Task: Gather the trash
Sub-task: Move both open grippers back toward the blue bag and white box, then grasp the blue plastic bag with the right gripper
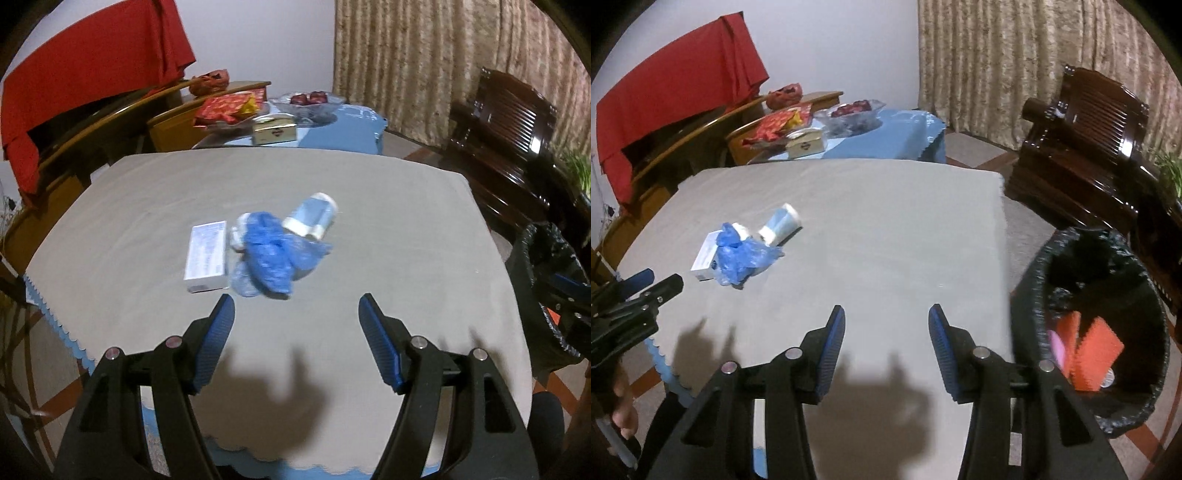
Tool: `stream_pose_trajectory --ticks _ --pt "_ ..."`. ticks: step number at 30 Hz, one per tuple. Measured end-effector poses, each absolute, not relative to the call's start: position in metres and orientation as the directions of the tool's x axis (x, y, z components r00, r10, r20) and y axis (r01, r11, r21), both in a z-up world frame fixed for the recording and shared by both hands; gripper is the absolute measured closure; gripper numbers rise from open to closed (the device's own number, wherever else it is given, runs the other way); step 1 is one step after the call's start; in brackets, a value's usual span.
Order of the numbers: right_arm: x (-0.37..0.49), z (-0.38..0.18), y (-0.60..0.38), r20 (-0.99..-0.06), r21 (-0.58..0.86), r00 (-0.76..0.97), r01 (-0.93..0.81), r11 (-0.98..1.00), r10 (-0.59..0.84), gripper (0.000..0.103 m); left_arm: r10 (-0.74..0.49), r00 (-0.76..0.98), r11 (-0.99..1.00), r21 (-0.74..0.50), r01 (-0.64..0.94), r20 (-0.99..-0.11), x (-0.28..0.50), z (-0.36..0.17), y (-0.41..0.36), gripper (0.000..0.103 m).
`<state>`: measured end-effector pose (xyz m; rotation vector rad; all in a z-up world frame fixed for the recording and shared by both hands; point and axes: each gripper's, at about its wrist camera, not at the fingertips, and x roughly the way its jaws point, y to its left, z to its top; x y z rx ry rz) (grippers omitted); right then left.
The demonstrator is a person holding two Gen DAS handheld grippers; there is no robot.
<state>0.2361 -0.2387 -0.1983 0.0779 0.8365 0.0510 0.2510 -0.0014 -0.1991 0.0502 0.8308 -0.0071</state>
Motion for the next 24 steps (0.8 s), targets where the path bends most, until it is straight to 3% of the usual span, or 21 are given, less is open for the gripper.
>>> stream_pose_trajectory --ticks 24 --pt "0.313 -0.239 -0.063 -0.733 0.128 0.651 -0.151 0.98 0.196 0.056 0.028 0.669 1.0 0.022 -0.017 -0.743 0.293 -0.25 0.131 0.035"
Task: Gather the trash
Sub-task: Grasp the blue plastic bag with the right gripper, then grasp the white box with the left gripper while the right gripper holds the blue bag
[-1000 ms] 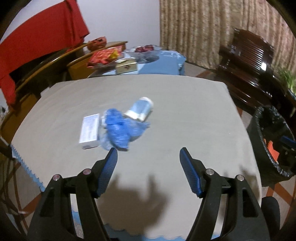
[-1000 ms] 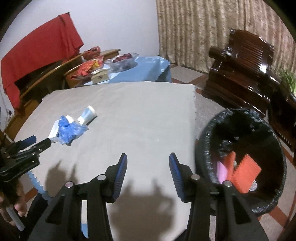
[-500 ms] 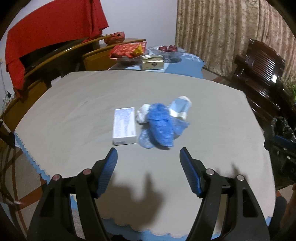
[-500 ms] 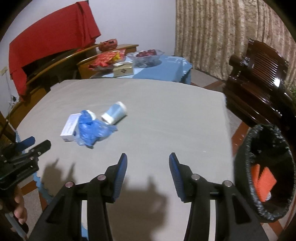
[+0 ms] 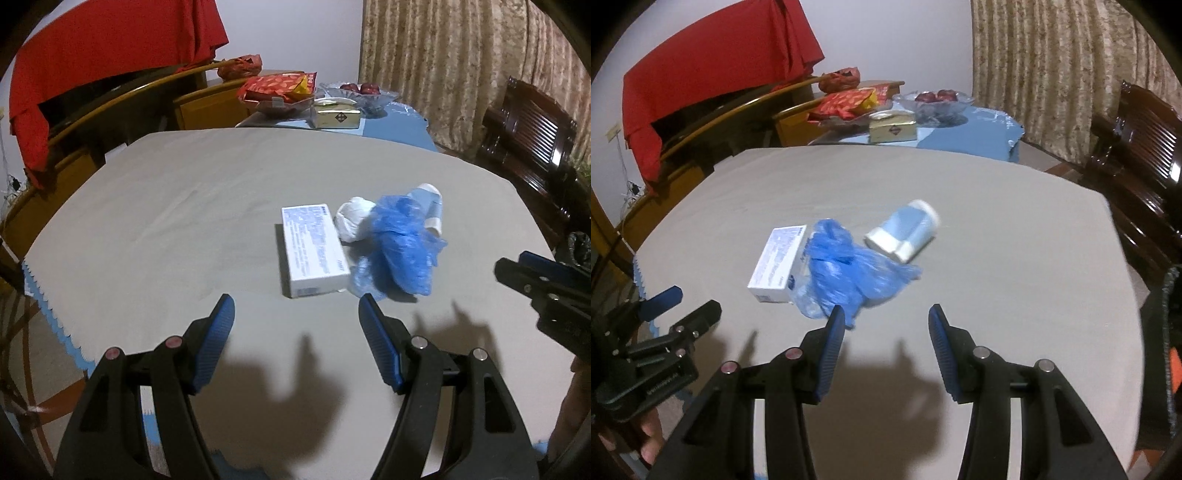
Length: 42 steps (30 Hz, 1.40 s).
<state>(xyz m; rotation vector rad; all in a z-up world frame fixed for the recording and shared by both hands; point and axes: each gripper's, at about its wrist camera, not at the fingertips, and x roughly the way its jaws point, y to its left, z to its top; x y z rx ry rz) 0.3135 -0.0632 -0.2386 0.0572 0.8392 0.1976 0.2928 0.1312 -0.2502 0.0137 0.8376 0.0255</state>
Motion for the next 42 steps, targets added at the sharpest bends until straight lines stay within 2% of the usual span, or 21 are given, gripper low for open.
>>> stream_pose_trajectory --ticks 16,18,20,22,31,40,42 --pt "0.362 -0.284 -0.002 -0.753 0.122 0.63 -0.15 0.981 0.19 0.052 -0.022 0.654 1.0 -0.017 0.015 -0.756 0.326 -0.287 0.178 0.035" --pt "0.368 -0.289 -0.002 -0.765 0.127 0.614 -0.153 0.98 0.195 0.071 -0.03 0.649 1.0 -0.019 0.024 -0.76 0.329 -0.29 0.177 0.035" --pt "0.368 -0.288 -0.006 -0.76 0.134 0.618 -0.153 0.979 0.201 0.079 -0.042 0.648 0.999 -0.028 0.032 -0.761 0.332 -0.291 0.173 0.035" --pt "0.366 -0.285 -0.011 -0.755 0.138 0.622 -0.156 0.978 0.206 0.082 -0.057 0.649 0.998 -0.038 0.044 -0.759 0.332 -0.291 0.168 0.035" --pt "0.354 -0.264 -0.046 -0.726 0.166 0.656 -0.124 0.978 0.206 0.083 -0.078 0.634 0.996 -0.039 0.075 -0.769 0.35 -0.299 0.128 0.033" --pt "0.36 -0.276 -0.062 -0.741 0.18 0.64 -0.103 0.978 0.204 0.083 -0.052 0.597 0.998 -0.019 0.061 -0.8 0.37 -0.317 0.113 0.033" --pt "0.361 -0.277 -0.063 -0.741 0.182 0.639 -0.105 0.978 0.206 0.083 -0.047 0.591 0.998 -0.018 0.054 -0.805 0.372 -0.319 0.114 0.04"
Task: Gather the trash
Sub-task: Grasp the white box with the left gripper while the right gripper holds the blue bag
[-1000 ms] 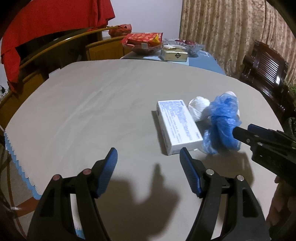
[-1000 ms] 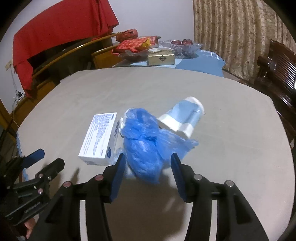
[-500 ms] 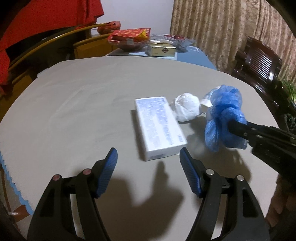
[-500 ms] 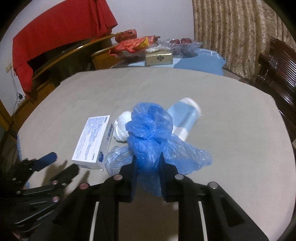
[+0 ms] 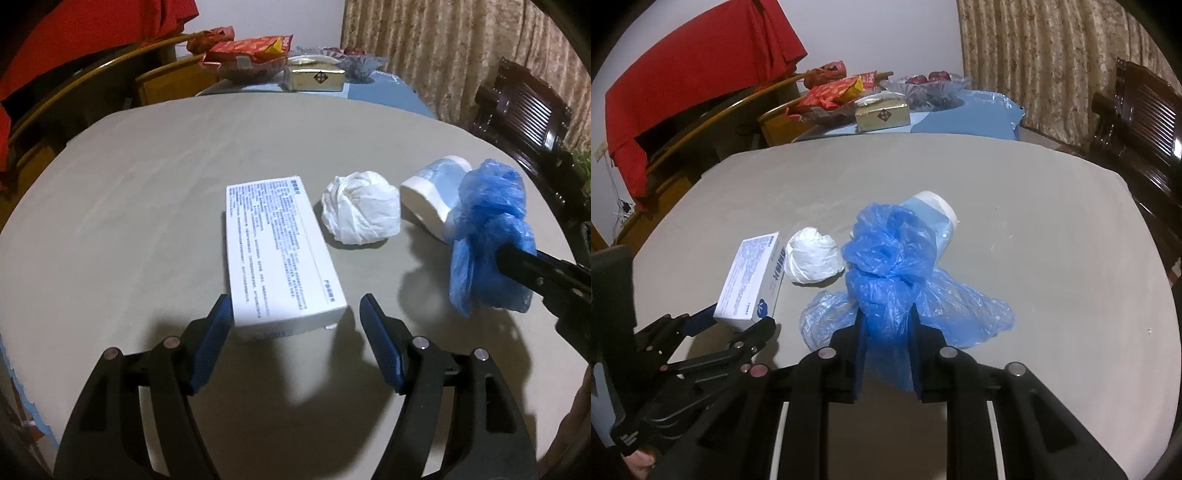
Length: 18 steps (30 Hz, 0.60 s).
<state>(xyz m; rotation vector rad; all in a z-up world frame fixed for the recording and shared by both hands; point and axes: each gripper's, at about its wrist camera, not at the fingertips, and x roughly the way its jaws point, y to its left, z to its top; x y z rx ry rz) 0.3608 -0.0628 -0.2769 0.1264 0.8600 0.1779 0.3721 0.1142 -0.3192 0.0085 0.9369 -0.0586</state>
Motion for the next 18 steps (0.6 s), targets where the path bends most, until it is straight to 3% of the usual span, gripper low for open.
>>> stream_pose_trajectory --ticks 1,18 --pt "0.362 -0.277 -0.062 -0.741 0.182 0.639 -0.105 0.978 0.207 0.083 -0.044 0.588 0.999 -0.018 0.051 -0.807 0.372 -0.32 0.115 0.047" --pt "0.347 -0.253 -0.067 -0.717 0.183 0.662 -0.121 0.976 0.216 0.083 -0.018 0.642 1.0 -0.021 0.003 -0.766 0.337 -0.277 0.115 0.048"
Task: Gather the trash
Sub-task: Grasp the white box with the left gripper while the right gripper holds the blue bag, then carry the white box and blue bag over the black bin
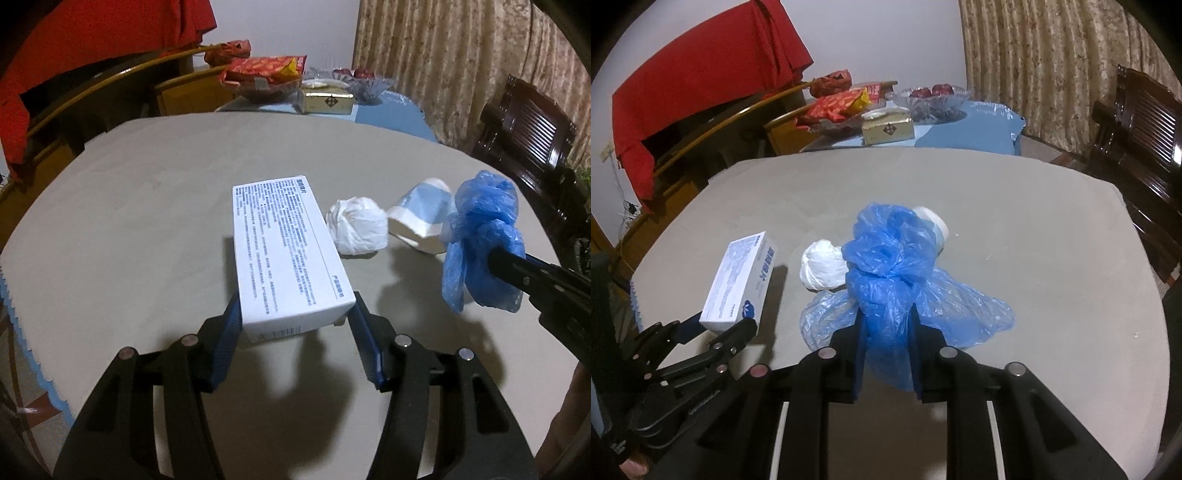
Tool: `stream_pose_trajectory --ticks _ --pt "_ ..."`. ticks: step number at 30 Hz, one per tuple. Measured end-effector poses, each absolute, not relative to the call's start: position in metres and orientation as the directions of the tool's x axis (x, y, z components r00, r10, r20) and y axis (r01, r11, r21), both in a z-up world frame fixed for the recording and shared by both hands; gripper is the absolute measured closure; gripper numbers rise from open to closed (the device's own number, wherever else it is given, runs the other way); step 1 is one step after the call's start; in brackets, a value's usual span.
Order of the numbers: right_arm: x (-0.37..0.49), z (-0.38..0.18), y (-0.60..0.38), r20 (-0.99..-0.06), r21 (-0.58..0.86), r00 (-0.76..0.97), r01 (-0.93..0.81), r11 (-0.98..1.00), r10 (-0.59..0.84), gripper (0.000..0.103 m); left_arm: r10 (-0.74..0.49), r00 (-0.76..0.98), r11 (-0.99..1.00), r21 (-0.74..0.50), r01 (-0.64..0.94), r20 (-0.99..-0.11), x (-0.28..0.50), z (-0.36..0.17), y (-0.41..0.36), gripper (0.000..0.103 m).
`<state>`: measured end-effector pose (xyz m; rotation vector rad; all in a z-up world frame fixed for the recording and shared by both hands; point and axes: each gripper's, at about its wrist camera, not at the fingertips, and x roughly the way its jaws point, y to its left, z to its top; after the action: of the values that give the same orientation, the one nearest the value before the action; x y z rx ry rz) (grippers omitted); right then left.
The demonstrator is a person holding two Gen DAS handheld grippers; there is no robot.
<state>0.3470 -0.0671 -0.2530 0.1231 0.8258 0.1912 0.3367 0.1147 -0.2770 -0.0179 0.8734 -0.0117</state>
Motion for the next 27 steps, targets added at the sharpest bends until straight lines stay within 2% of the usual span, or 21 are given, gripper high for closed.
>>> stream_pose_trajectory --ticks 16,27 --pt "0.299 -0.188 -0.111 -0.651 0.19 0.731 -0.104 0.976 0.204 0.083 -0.008 0.699 0.999 0.018 0.03 -0.715 0.285 -0.203 0.071 0.048" --pt "0.258 -0.157 -0.187 -0.637 0.18 0.754 -0.051 0.982 0.156 0.083 -0.055 0.706 0.996 0.014 0.093 -0.706 0.249 -0.169 -0.006 0.048"
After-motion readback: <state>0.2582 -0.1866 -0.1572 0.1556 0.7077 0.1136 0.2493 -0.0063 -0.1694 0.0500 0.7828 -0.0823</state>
